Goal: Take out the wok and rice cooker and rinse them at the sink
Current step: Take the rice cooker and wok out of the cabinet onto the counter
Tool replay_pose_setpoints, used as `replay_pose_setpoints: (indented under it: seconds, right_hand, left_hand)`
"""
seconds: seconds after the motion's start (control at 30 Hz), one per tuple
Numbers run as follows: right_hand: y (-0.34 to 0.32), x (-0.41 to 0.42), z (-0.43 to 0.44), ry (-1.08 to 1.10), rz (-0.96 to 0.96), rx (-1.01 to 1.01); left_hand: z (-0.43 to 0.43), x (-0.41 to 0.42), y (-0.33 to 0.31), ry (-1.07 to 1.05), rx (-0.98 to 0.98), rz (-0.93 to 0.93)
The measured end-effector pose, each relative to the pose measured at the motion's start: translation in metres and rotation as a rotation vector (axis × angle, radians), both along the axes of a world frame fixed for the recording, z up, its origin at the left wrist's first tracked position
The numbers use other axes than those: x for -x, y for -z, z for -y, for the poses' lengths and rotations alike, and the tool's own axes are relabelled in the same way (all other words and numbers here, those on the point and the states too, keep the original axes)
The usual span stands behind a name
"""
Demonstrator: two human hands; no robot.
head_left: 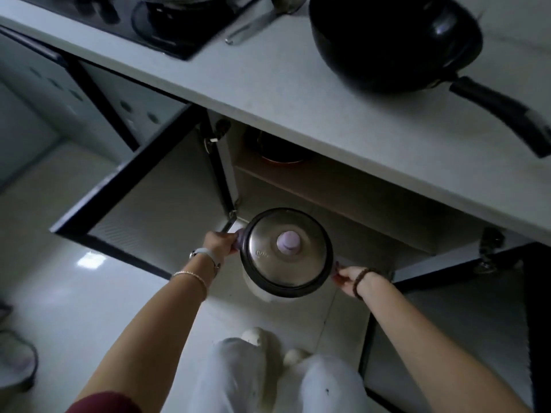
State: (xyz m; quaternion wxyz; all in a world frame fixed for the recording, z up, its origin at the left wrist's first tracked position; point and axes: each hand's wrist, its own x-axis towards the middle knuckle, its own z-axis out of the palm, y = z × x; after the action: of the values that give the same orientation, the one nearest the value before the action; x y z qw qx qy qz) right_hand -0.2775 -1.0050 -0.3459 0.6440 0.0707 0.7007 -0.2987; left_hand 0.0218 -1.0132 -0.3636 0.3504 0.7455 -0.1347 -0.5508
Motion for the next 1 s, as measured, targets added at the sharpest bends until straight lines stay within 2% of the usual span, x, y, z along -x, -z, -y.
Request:
replay_pose_setpoints:
  seconds: [0.23, 0.5, 0.77, 1.0]
  right_hand:
    - [-0.128, -0.017, -0.026, -0.181, -0.069, 0.014]
    - [-0.221, -0.005, -0.044, -0.224, -0.036, 0.133]
    - [-0.290, 0.041, -0.035, -0.145, -0.026, 0.403]
    - [-0.375, 0.109, -0.015, -0.054, -0.134, 0.594]
  left_hand:
    - [-0.050, -0.019, -0.138, 0.009, 0.029, 0.118]
    - [-0.075, -0.031, -0.235, 0.018, 0.104, 0.161]
    - [-0.045, 0.017, -0.335, 0.102, 0.291, 0.117]
    - [0.015, 0.085, -0.417, 0.153, 0.445, 0.040]
